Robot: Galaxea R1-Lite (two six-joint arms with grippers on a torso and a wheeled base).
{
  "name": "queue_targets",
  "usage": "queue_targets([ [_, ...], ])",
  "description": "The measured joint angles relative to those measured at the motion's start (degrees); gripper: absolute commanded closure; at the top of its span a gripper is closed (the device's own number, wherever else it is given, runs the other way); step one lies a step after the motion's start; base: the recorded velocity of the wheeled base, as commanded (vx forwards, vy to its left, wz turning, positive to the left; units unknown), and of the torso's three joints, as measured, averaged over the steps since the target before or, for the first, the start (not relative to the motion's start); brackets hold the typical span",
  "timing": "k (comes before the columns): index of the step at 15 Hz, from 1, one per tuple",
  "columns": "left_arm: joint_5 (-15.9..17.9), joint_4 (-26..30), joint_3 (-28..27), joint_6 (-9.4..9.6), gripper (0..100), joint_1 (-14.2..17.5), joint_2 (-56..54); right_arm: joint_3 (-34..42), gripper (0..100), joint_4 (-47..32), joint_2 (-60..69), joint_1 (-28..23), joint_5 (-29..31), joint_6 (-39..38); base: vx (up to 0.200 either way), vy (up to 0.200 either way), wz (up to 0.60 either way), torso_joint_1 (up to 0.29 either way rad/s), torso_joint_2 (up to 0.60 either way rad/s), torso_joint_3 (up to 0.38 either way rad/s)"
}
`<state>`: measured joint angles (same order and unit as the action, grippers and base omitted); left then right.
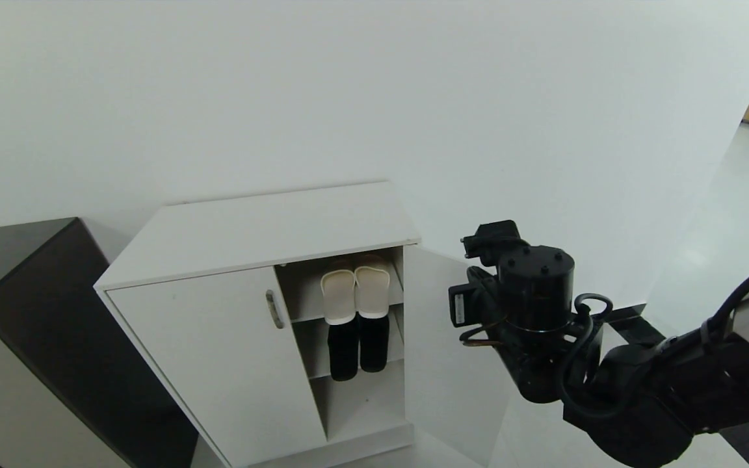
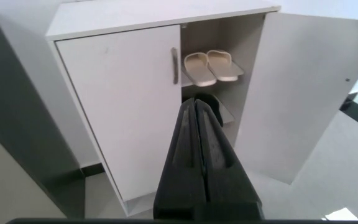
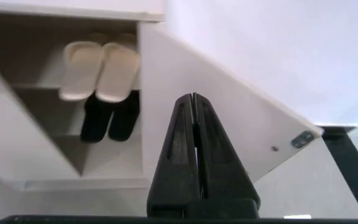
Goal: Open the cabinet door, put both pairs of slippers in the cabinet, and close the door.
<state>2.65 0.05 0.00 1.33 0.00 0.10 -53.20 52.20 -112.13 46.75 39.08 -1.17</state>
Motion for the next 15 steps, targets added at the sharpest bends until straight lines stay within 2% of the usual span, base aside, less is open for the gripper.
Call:
queue_targets([
  [2,0.0,0.0,0.0,0.0,100,0.0,0.0,-2.0,100,-4.7,0.1,-0.6,0.0,-1.5,0.0,0.0,0.0,0.0,0.0,0.0],
  [5,0.0,0.0,0.0,-0.07,100,0.0,0.0,-5.3,100,-17.7,1.3,-1.1,0.1,-8.3,0.0,0.0,0.0,0.0,0.0,0.0],
  [6,0.0,0.0,0.0,-0.1,100,0.0,0.0,-6.5,100,-19.7,1.8,-1.0,0.1,-9.8,-0.2,0.0,0.0,-0.002,0.01,0.007],
  [11,0.0,0.0,0.0,-0.11,100,0.0,0.0,-7.8,100,-20.1,2.4,-1.7,0.1,-10.1,-0.2,0.0,0.0,0.001,0.0,0.003],
  [15,0.0,0.0,0.0,-0.07,100,0.0,0.0,-9.6,100,-20.1,1.5,-5.0,-0.2,-10.0,0.0,0.0,0.0,0.0,0.0,0.0],
])
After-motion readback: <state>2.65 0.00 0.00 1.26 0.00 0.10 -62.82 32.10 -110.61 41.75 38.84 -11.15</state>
